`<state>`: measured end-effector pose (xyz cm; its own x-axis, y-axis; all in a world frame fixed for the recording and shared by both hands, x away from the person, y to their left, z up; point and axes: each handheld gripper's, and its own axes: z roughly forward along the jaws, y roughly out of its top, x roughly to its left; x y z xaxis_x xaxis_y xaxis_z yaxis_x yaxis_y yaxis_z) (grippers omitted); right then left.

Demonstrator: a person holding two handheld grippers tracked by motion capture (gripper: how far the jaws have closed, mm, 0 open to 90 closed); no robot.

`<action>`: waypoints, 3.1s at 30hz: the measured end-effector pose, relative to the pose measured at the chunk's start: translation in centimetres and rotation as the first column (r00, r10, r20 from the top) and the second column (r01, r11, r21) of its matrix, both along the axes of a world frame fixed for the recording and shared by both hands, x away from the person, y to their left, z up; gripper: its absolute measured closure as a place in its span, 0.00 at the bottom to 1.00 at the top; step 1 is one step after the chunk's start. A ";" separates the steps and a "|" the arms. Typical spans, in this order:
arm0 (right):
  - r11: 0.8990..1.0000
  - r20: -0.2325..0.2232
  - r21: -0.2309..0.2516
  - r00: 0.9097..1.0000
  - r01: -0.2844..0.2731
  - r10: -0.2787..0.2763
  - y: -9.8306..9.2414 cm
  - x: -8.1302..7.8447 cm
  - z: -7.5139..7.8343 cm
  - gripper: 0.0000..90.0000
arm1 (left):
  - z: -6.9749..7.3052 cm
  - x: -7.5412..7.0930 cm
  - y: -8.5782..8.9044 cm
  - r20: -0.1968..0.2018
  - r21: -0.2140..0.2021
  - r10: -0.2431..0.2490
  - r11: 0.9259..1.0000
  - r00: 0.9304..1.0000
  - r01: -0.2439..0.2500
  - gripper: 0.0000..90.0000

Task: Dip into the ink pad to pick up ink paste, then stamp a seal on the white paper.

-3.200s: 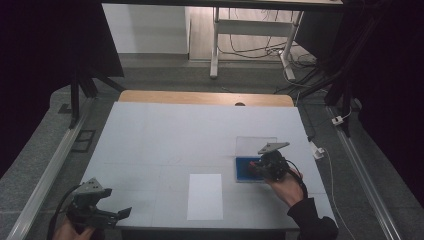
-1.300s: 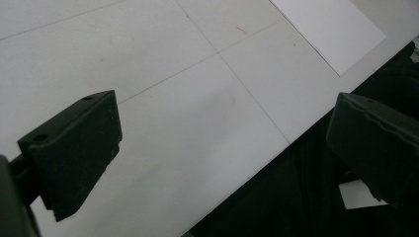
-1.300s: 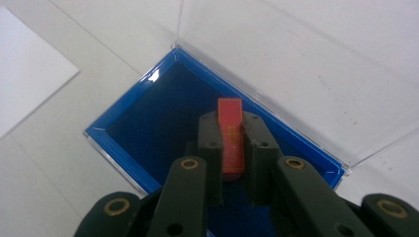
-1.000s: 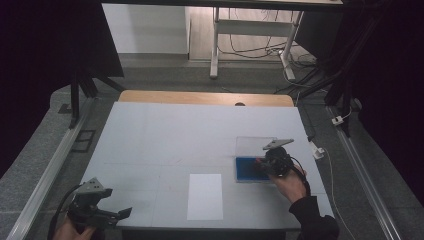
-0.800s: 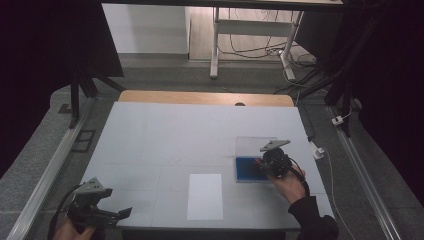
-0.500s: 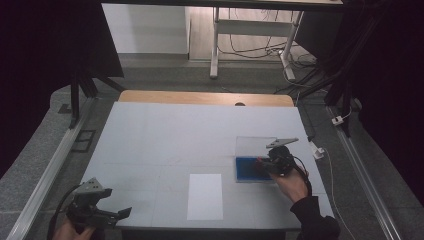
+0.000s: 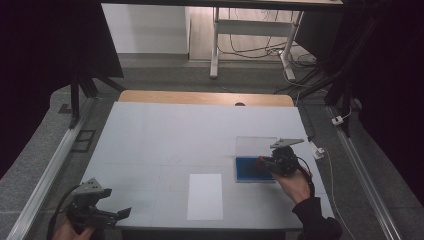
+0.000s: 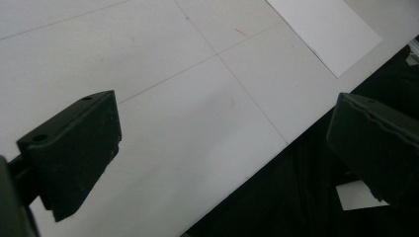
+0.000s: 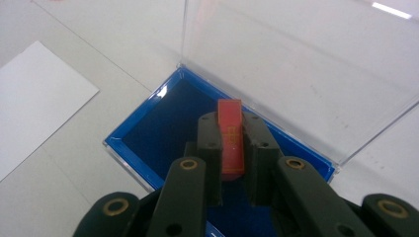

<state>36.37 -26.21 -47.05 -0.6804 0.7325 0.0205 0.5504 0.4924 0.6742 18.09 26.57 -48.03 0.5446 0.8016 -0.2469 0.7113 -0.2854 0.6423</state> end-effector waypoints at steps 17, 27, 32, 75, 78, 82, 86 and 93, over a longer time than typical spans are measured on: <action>0.996 0.038 0.074 0.998 -0.042 0.039 0.5 -1.4 1.2 0.89 | 0.0 0.0 0.1 0.005 -0.003 -0.001 1.000 1.000 0.001 0.00; 0.991 0.047 0.112 0.997 -0.069 0.064 0.9 -2.4 1.9 0.89 | 0.0 -0.1 0.1 0.005 -0.004 -0.001 1.000 1.000 0.001 0.00; 0.989 0.054 0.118 0.995 -0.086 0.080 1.3 -2.8 2.1 0.89 | 0.0 -0.1 0.1 0.005 -0.008 -0.001 1.000 1.000 0.001 0.00; 0.953 0.039 0.143 0.964 -0.266 0.263 7.2 -5.5 2.1 0.89 | 0.0 -0.1 0.1 0.005 -0.007 0.000 1.000 1.000 0.000 0.00; 0.950 0.036 0.133 0.959 -0.282 0.280 7.8 -5.6 1.9 0.89 | 0.0 -0.1 0.1 0.006 -0.006 0.000 1.000 1.000 0.000 0.00; 0.946 0.029 0.131 0.955 -0.295 0.294 8.5 -5.8 1.7 0.89 | 0.0 -0.1 0.1 0.007 -0.005 0.000 1.000 1.000 0.000 0.00; 0.943 0.026 0.125 0.951 -0.307 0.307 9.2 -5.7 1.5 0.89 | 0.0 0.0 0.1 0.005 -0.006 -0.001 1.000 1.000 0.001 0.00; 0.936 0.015 0.104 0.942 -0.336 0.336 10.6 -5.8 0.8 0.89 | 0.0 0.0 0.1 0.005 -0.005 -0.001 1.000 1.000 0.001 0.00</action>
